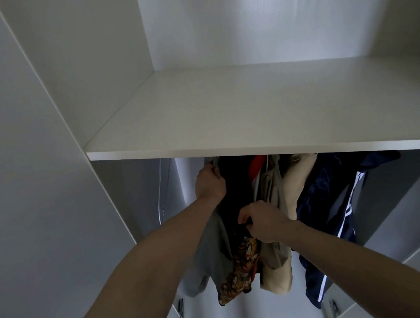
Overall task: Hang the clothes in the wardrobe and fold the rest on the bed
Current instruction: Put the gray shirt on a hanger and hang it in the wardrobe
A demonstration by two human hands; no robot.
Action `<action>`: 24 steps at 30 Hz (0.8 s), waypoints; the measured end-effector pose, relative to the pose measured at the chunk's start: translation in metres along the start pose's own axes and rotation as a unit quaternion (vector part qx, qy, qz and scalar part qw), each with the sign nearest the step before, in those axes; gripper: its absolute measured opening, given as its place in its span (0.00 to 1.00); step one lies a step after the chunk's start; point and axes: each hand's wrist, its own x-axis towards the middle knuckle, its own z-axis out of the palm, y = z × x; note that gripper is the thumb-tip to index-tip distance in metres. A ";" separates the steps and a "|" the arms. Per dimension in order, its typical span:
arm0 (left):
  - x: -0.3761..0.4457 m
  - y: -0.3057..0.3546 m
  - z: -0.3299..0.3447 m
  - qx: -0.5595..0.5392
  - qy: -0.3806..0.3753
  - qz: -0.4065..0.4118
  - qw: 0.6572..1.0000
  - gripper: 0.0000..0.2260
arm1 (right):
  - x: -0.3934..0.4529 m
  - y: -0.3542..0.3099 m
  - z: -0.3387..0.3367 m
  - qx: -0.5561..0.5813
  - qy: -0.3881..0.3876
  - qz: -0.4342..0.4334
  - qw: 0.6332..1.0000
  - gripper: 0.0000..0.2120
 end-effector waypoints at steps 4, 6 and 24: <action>0.001 -0.003 0.001 0.017 -0.024 -0.014 0.999 0.10 | -0.004 0.001 -0.002 0.006 0.010 0.002 1.000 0.18; -0.003 -0.008 0.002 0.026 -0.045 -0.012 0.999 0.09 | -0.006 0.000 -0.002 0.005 0.014 0.003 1.000 0.19; 0.000 -0.088 -0.104 0.111 0.006 -0.181 0.977 0.30 | -0.015 -0.007 0.000 0.072 0.091 -0.002 0.993 0.14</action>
